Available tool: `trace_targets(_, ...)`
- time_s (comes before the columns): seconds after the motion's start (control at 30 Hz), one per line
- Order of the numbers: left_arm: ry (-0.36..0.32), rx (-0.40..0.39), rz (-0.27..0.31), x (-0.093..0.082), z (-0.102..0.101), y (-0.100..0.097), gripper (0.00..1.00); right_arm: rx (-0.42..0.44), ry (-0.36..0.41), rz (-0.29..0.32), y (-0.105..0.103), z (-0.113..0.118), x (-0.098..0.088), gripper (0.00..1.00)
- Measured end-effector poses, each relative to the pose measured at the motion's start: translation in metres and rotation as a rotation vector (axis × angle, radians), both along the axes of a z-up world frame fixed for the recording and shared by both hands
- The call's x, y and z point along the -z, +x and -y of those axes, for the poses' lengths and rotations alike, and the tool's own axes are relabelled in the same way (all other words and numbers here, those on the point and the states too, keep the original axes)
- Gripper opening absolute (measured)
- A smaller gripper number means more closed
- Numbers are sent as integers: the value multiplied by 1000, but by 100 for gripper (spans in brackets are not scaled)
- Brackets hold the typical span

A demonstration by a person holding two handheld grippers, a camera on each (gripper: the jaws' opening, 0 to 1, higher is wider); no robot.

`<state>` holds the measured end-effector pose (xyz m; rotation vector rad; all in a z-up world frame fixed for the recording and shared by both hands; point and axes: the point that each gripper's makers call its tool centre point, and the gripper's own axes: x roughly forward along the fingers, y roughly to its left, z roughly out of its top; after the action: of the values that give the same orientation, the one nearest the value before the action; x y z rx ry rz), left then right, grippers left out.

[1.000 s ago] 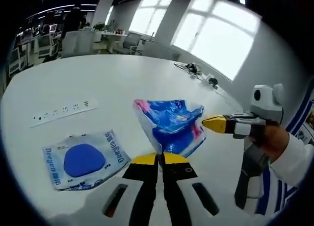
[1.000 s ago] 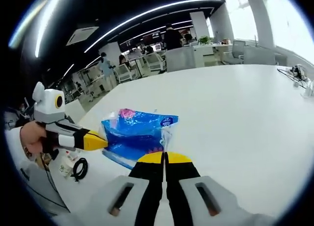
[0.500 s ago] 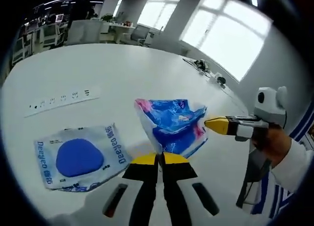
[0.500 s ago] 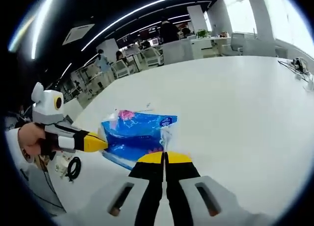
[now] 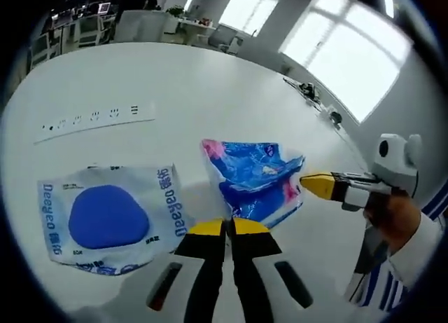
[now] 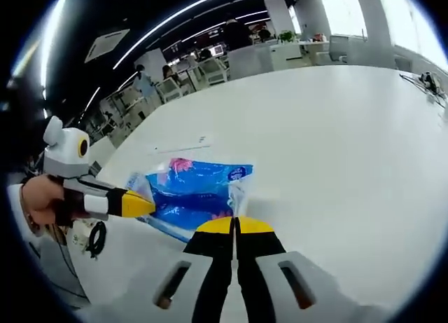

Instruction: Arrange the tabletop items into an orderly group along one side of the table until the central work area is clear of visible clutter.

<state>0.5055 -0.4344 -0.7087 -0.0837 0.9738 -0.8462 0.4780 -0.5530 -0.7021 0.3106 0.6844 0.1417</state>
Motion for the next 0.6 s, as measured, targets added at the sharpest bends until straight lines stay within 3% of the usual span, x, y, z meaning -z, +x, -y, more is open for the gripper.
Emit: trace_targets(0.6,48,-47,-61,27,7,12,0,7,38,-38,9,4,27,0)
